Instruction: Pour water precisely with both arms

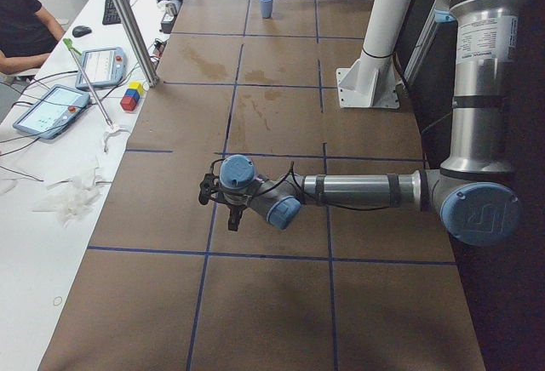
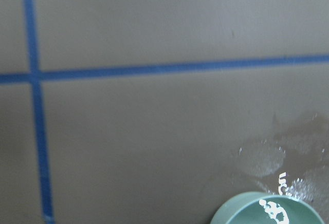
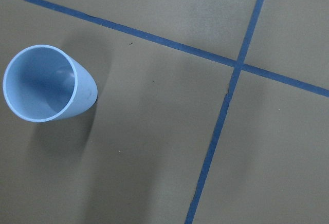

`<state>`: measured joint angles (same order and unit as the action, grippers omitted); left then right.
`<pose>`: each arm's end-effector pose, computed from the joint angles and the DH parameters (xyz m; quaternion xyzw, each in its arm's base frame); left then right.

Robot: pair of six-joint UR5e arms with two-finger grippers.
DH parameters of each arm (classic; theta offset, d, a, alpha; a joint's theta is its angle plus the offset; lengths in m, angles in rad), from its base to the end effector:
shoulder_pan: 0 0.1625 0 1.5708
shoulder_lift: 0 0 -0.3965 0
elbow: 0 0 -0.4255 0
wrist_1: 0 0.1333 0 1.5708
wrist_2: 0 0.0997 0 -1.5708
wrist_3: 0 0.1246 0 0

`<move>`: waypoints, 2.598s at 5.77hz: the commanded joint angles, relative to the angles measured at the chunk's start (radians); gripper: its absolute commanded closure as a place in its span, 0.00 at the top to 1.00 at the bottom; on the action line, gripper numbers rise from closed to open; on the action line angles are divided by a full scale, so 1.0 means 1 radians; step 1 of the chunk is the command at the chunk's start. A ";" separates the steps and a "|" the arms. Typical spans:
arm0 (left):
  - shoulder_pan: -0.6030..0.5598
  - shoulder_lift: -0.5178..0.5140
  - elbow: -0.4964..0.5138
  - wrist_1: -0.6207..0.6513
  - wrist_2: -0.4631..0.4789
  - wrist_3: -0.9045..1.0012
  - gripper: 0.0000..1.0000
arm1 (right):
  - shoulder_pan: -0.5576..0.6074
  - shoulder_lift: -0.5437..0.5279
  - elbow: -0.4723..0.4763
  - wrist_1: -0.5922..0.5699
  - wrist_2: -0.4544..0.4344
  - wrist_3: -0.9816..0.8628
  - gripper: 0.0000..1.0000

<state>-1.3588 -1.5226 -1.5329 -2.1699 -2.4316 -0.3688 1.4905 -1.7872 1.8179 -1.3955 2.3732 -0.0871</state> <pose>0.0739 -0.5278 0.6170 0.1053 0.4527 0.0367 0.8847 0.0070 -0.4575 0.6011 0.0960 -0.3881 -0.1166 0.9092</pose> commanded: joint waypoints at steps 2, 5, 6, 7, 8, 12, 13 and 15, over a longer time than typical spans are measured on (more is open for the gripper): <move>-0.201 -0.004 -0.012 0.283 0.005 0.378 1.00 | 0.000 -0.021 -0.002 0.001 -0.005 0.069 1.00; -0.281 -0.005 -0.050 0.588 0.015 0.648 1.00 | 0.000 -0.026 -0.006 -0.002 -0.003 0.072 1.00; -0.286 -0.007 -0.106 0.701 0.066 0.648 1.00 | 0.000 -0.032 -0.009 -0.002 0.001 0.072 1.00; -0.284 0.002 -0.212 0.826 0.144 0.642 1.00 | 0.000 -0.031 -0.018 -0.002 0.003 0.073 1.00; -0.284 0.039 -0.217 0.823 0.134 0.643 1.00 | 0.002 -0.020 -0.009 -0.048 0.011 0.073 1.00; -0.191 0.033 -0.226 0.782 0.104 0.537 1.00 | 0.050 -0.009 0.058 -0.207 0.012 -0.024 1.00; -0.184 0.045 -0.205 0.668 0.105 0.533 1.00 | 0.050 -0.009 0.054 -0.215 -0.011 -0.034 1.00; -0.183 0.047 -0.184 0.644 0.103 0.531 1.00 | 0.043 -0.018 0.055 -0.215 -0.023 -0.045 1.00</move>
<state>-1.5429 -1.4767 -1.7316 -1.5154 -2.3269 0.1643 1.5358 -1.8015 1.8733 -1.6098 2.3553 -0.1275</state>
